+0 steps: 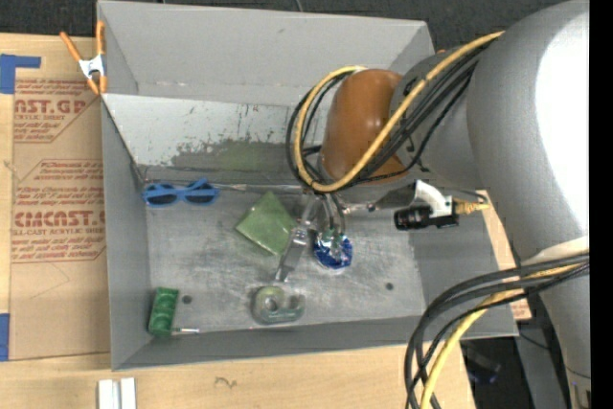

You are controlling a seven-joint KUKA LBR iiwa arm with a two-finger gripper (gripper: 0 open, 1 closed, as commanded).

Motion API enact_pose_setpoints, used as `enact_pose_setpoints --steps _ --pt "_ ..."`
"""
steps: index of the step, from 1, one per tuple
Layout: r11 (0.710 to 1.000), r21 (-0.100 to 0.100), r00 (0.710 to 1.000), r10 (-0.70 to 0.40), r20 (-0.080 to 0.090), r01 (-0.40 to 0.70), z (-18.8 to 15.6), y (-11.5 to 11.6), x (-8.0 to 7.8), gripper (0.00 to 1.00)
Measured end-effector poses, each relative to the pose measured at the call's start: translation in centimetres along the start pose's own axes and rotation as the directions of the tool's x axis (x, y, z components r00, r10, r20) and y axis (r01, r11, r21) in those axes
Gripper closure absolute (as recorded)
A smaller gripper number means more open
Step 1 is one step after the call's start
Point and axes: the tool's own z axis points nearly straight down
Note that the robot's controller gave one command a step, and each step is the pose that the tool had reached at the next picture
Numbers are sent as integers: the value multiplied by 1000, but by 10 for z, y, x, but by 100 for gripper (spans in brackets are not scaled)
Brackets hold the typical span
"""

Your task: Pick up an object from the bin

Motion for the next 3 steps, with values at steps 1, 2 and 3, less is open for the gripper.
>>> enact_pose_setpoints --steps 1,2,3 --pt "987 -5 987 160 9 -160 18 2 -9 0" --pt "996 -6 996 -87 17 87 18 8 80 0" --pt "965 1 965 -261 8 261 -24 -46 39 0"
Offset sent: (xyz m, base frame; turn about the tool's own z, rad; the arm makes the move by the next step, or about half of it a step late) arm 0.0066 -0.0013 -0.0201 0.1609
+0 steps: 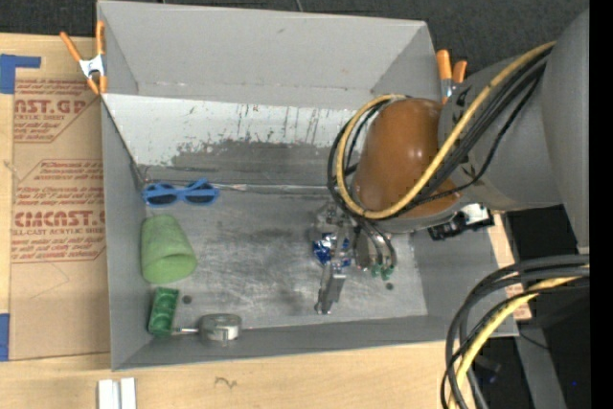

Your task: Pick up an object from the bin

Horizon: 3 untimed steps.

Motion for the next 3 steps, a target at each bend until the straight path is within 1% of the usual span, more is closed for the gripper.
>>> enact_pose_setpoints --steps 1,2,3 --pt "986 -2 986 -166 2 166 44 -48 -58 0" --pt "954 0 954 -300 8 300 42 -35 -7 0" --pt "954 -2 954 -300 10 300 42 -34 -8 100"
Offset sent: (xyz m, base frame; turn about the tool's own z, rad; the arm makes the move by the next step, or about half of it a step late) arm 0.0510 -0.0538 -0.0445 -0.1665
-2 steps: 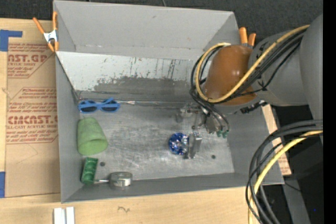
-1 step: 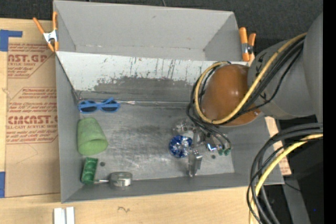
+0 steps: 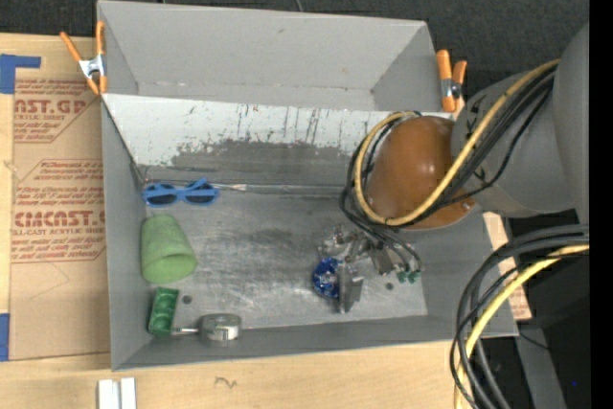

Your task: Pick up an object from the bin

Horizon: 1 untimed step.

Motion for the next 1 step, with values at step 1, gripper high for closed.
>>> enact_pose_setpoints --steps 1 --pt "943 -2 943 -333 -5 333 -138 17 -1 100"
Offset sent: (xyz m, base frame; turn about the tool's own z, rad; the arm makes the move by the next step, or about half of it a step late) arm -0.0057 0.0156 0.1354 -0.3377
